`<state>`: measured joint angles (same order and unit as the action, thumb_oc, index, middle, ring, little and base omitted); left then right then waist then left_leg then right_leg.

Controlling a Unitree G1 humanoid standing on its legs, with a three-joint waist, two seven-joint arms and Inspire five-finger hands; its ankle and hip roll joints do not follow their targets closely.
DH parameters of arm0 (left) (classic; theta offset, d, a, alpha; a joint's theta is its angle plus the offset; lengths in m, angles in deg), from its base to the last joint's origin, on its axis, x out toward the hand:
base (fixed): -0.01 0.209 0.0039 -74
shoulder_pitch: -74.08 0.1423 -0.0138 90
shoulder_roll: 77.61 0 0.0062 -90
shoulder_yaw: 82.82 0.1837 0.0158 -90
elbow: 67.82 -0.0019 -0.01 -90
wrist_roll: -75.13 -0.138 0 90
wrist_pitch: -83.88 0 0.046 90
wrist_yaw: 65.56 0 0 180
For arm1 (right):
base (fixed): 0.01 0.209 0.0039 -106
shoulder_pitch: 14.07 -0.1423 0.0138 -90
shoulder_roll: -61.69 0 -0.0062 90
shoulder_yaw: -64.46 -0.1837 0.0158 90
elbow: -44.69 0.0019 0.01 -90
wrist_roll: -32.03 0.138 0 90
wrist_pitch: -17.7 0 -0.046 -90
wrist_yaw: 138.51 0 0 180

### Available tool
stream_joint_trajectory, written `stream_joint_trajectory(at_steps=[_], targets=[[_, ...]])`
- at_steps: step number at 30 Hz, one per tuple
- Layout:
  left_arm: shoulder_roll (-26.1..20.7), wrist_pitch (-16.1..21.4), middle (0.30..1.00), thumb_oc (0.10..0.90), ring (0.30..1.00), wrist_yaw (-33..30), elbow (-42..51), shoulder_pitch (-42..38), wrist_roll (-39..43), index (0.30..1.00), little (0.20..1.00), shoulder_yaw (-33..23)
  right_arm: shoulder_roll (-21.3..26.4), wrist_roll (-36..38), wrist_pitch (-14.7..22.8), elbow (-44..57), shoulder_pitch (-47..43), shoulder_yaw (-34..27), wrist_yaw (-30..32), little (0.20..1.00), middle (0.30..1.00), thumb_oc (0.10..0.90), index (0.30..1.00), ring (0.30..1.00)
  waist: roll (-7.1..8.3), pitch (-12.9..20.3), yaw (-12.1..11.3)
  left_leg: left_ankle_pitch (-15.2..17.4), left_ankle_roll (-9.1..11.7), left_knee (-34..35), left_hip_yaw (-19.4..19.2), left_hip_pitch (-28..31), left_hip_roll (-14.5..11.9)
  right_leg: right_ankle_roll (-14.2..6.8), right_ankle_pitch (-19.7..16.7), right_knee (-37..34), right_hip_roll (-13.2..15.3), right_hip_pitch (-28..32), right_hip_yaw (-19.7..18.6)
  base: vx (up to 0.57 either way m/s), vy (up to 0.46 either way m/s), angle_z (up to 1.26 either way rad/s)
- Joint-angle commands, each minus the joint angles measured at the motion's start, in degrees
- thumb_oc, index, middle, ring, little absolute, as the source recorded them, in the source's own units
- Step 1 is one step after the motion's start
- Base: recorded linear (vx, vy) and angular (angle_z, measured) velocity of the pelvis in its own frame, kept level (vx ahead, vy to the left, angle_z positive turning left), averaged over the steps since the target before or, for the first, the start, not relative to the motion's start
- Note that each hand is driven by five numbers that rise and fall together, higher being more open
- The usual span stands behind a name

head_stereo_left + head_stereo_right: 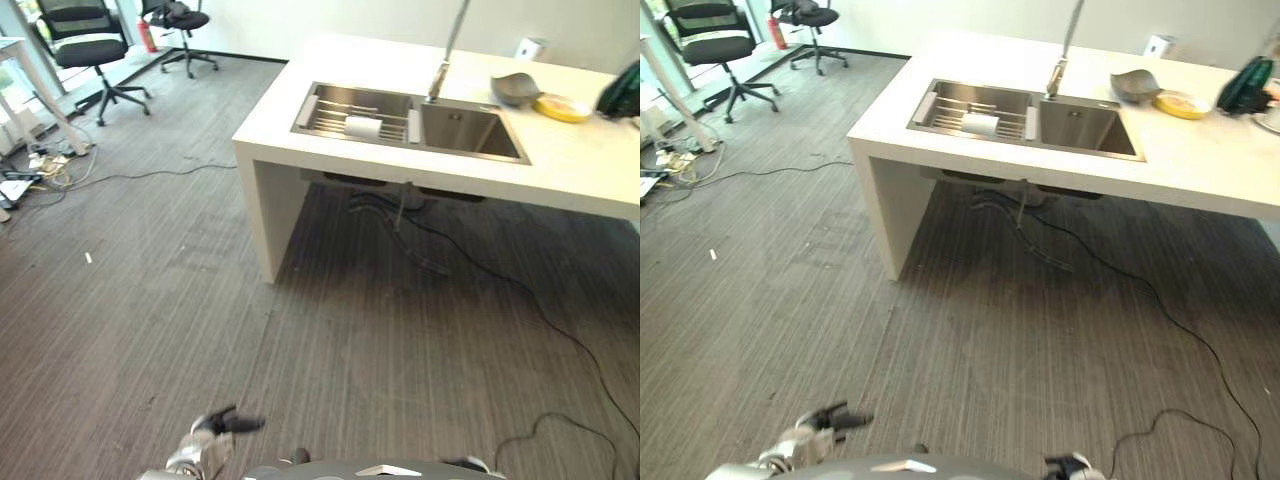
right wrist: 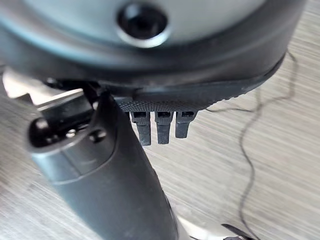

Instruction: Place the dishes in the dishwasher.

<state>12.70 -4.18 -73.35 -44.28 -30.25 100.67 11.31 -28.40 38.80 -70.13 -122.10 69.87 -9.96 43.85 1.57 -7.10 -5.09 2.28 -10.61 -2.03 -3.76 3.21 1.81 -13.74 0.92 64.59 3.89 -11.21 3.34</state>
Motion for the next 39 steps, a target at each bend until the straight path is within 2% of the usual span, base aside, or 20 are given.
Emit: stream_joint_trajectory(at_steps=[1,4,5,6,7,10,12,17,18,19,20,21,23,25,27,29,31,35,37,39], targets=[[-7.7,14.1,0.900,0.800,0.900,-14.3,17.2,-5.0,2.0,0.900,0.900,-6.4,1.1,2.4,3.0,3.7,-3.6,0.1,1.5,0.900,0.900,0.800,0.900,0.900,-0.91,-2.4,1.6,-4.3,9.5,7.0,1.6,1.7,-1.1,4.0,-5.0,-21.4,-1.1,3.5,1.6,0.46,-0.051,0.47],[-7.7,16.4,0.900,0.800,0.900,-20.9,31.3,-3.4,-3.7,0.900,0.900,-8.4,0.7,3.2,3.0,3.2,-2.2,-0.3,2.1,0.900,0.900,0.800,0.900,0.900,0.05,-2.6,3.2,-1.3,10.6,7.0,4.4,4.9,0.1,5.6,-1.0,-37.5,-1.0,0.6,1.1,0.38,-0.103,0.51],[-7.7,16.4,0.900,0.800,0.900,-20.9,31.3,-3.4,-3.7,0.900,0.900,-8.4,0.7,3.2,3.0,3.2,-2.2,-0.3,2.1,0.900,0.900,0.800,0.900,0.900,0.05,-2.6,3.2,-1.3,10.6,7.0,4.4,4.9,0.1,5.6,-1.0,-37.5,-1.0,0.6,1.1,0.50,-0.195,0.72],[-7.9,16.5,0.900,0.800,0.900,-22.9,37.1,-2.3,-6.9,0.900,0.900,-9.1,0.0,3.4,2.6,1.8,-0.1,-0.1,1.8,0.900,0.900,0.800,0.900,0.900,1.57,-1.9,4.7,0.8,11.4,7.0,6.7,6.9,1.2,5.8,-2.7,-52.7,-2.8,0.4,-1.8,0.45,-0.182,0.45],[-8.4,16.5,0.900,0.800,0.900,-24.3,39.5,-2.3,-9.5,0.900,0.900,-9.1,-0.2,3.2,2.4,0.9,1.6,0.1,1.6,0.900,0.900,0.800,0.900,0.900,1.74,-1.7,5.2,1.6,11.8,7.0,7.5,7.6,1.0,5.6,-4.1,-57.3,-2.9,0.5,-2.4,0.54,-0.219,0.76],[-8.6,15.4,0.900,0.800,0.900,-25.4,44.3,-0.7,-14.4,0.900,0.900,-9.1,-1.5,2.3,1.8,0.0,4.9,0.2,1.5,0.900,0.900,0.800,0.900,0.900,1.83,-0.6,5.4,2.3,12.2,7.0,8.3,8.4,0.3,5.6,-5.2,-59.9,-2.0,2.4,-1.2,0.21,-0.100,0.74],[-8.4,15.8,0.900,0.800,0.900,-27.2,44.4,0.2,-16.6,0.900,0.900,-9.5,-2.1,-0.1,1.5,-1.0,6.3,2.1,1.2,0.900,0.900,0.800,0.900,0.900,2.10,0.9,5.4,1.9,12.4,7.0,9.0,8.1,0.4,6.6,-5.6,-62.4,-2.2,5.3,-2.8,0.24,-0.161,0.33],[-8.9,15.4,0.900,0.800,0.900,-25.9,50.7,4.6,-20.7,0.900,0.900,-10.5,-1.7,-1.1,1.7,-0.4,6.7,2.0,0.8,0.900,0.900,0.800,0.900,0.900,1.30,2.7,4.9,2.3,13.5,5.6,9.6,9.3,-1.2,8.0,-5.2,-64.7,-3.2,9.1,-3.1,0.20,-0.135,0.05],[-10.2,15.0,0.900,0.800,0.900,-24.3,52.0,5.4,-21.3,0.900,0.900,-10.1,-0.4,0.8,2.0,0.2,4.8,1.2,0.6,0.900,0.900,0.800,0.900,0.900,1.14,2.1,4.6,1.3,15.1,-3.2,9.3,6.2,-0.9,8.8,-4.3,-65.6,-3.5,11.4,-3.5,0.10,-0.097,-0.08],[-10.2,15.0,0.900,0.800,0.900,-24.3,52.0,5.4,-21.3,0.900,0.900,-10.1,-0.4,0.8,2.0,0.2,4.8,1.2,0.6,0.900,0.900,0.800,0.900,0.900,1.14,2.1,4.6,1.3,15.1,-3.2,9.3,6.2,-0.9,8.8,-4.3,-65.6,-3.5,11.4,-3.5,0.15,-0.203,-0.11],[-11.0,14.9,0.900,0.800,0.900,-22.7,53.0,4.5,-21.4,0.900,0.900,-8.7,1.1,3.1,2.5,1.7,3.1,0.4,0.4,0.900,0.900,0.800,0.900,0.900,1.57,0.6,4.3,-1.8,17.9,-13.9,7.6,1.6,-0.4,9.4,-3.7,-67.3,-2.6,14.1,-2.8,0.05,-0.107,-0.04],[-11.0,14.9,0.900,0.800,0.900,-22.7,53.0,4.5,-21.4,0.900,0.900,-8.7,1.1,3.1,2.5,1.7,3.1,0.4,0.4,0.900,0.900,0.800,0.900,0.900,1.57,0.6,4.3,-1.8,17.9,-13.9,7.6,1.6,-0.4,9.4,-3.7,-67.3,-2.6,14.1,-2.8,0.09,-0.162,0.03],[-11.6,14.6,0.900,0.800,0.900,-20.9,54.0,2.1,-22.6,0.900,0.900,-6.6,2.9,4.4,2.8,3.2,1.3,0.2,0.3,0.900,0.900,0.800,0.900,0.900,1.76,-1.6,3.3,-3.6,19.7,-27.6,3.8,-5.2,-1.8,10.0,-2.3,-69.6,-1.5,17.6,-1.5,0.13,-0.134,0.23],[-13.2,14.0,0.900,0.800,0.900,-20.9,53.6,0.8,-24.9,0.900,0.900,-5.3,3.4,5.8,2.9,2.8,-0.3,-0.4,0.6,0.900,0.900,0.800,0.900,0.900,1.36,-1.7,3.0,-4.0,19.2,-19.4,0.7,-7.1,-6.9,9.7,-0.9,-69.6,-1.0,19.4,-0.4,0.28,0.010,0.51],[-14.1,13.3,0.900,0.800,0.900,-20.5,55.4,0.9,-26.1,0.900,0.900,-4.7,3.0,5.9,3.0,2.7,-0.2,-0.6,0.7,0.900,0.900,0.800,0.900,0.900,1.43,-1.2,2.7,-2.8,18.2,-8.6,0.4,-6.6,-9.1,8.9,0.3,-69.6,-1.0,20.3,-0.7,0.31,0.119,0.16],[-14.4,12.8,0.900,0.800,0.900,-20.5,55.9,0.9,-26.7,0.900,0.900,-4.4,2.7,5.4,3.0,2.9,0.2,-0.2,0.7,0.900,0.900,0.800,0.900,0.900,1.09,-1.3,2.5,-5.2,18.5,-4.2,0.8,-6.8,-10.5,8.7,1.0,-69.6,-1.2,20.7,-0.8,0.17,0.096,0.03],[-14.8,12.4,0.900,0.800,0.900,-21.2,55.4,0.3,-27.4,0.900,0.900,-3.7,2.6,3.9,3.1,3.2,1.1,0.8,0.7,0.900,0.900,0.800,0.900,0.900,0.41,-1.3,2.3,-10.0,19.9,4.7,1.5,-8.6,-13.6,8.4,2.9,-69.6,-1.3,21.9,-1.4,0.19,0.121,-0.21],[-15.2,11.9,0.900,0.800,0.900,-21.4,57.8,2.7,-28.7,0.900,0.900,-5.7,1.3,3.1,2.9,2.2,3.1,-0.2,0.6,0.900,0.900,0.800,0.900,0.900,-0.32,-0.2,1.7,-11.9,21.1,5.8,1.7,-9.0,-14.8,7.8,5.8,-69.6,-1.4,24.8,-3.3,0.22,0.146,-0.34],[-15.7,11.7,0.900,0.800,0.900,-21.0,58.7,2.1,-29.8,0.900,0.900,-5.0,0.5,3.2,3.0,1.4,4.8,-1.1,0.5,0.900,0.900,0.800,0.900,0.900,-0.01,0.7,2.1,-12.9,21.4,6.1,-0.2,-8.7,-14.9,7.2,5.7,-69.6,-0.2,25.5,-2.5,0.22,0.191,-0.75],[-17.0,11.5,0.900,0.800,0.900,-20.1,58.3,1.3,-31.1,0.900,0.900,-4.1,0.3,3.0,2.5,0.8,5.6,-1.7,0.1,0.900,0.900,0.800,0.900,0.900,0.81,1.8,2.3,-11.5,20.6,6.4,-1.2,-7.2,-13.5,5.6,5.0,-69.6,2.3,25.8,-1.9,0.23,0.250,-0.17]])
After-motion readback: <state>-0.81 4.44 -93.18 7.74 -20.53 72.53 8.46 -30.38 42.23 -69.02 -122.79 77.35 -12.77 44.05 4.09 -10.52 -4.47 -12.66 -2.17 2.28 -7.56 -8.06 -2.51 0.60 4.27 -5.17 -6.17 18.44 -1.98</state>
